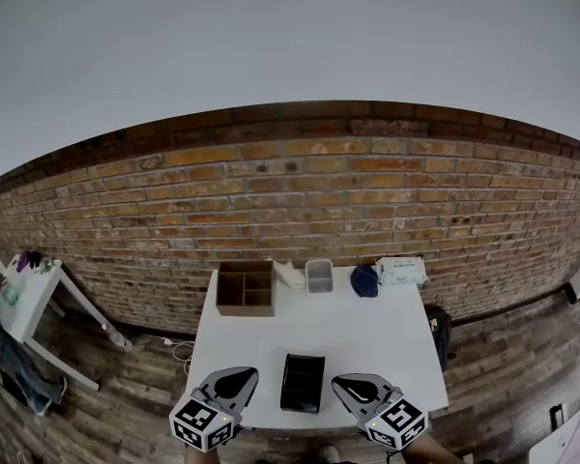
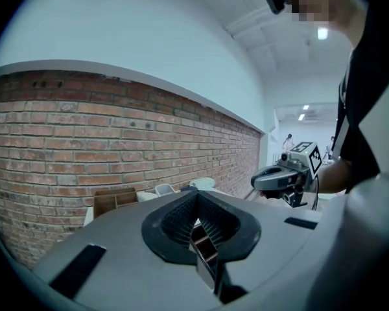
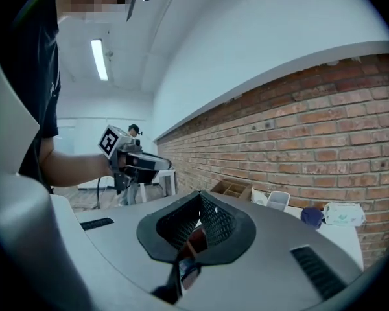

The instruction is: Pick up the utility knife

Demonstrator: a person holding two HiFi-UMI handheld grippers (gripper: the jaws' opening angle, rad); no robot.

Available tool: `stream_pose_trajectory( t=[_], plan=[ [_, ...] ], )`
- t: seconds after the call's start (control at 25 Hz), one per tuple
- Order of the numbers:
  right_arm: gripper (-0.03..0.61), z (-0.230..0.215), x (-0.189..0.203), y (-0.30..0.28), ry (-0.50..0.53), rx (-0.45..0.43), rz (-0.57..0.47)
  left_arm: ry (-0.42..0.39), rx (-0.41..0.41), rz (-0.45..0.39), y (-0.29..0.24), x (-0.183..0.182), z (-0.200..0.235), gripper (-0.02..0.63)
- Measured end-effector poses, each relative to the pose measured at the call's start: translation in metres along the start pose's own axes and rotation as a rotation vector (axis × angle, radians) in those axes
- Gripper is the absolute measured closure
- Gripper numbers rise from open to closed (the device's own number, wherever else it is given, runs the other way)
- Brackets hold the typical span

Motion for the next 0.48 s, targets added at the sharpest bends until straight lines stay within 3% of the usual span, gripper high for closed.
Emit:
stream_pose_trajectory(
  t=[0.24, 0.48],
  plan=[
    [0.581, -0.009, 0.001, -0.014, -0.008, 0.023, 0.018, -0.042, 0.03, 0.071, -0.015, -0.005, 0.028, 0.626],
    [0.581, -0.015, 0.004, -0.027, -0.039, 0.033, 0.025, -0.017, 0.067, 0.076, -0.012, 0.0, 0.06, 0.626]
  ],
)
Point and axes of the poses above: the fingertips, and each gripper's own axes: y backward along the fingers, z to its left, x out of its underside, the point moved 9 cm from there along y, backward along the fingers, and after that the axes turned 11 degrees about z, right-handed, at the moved point
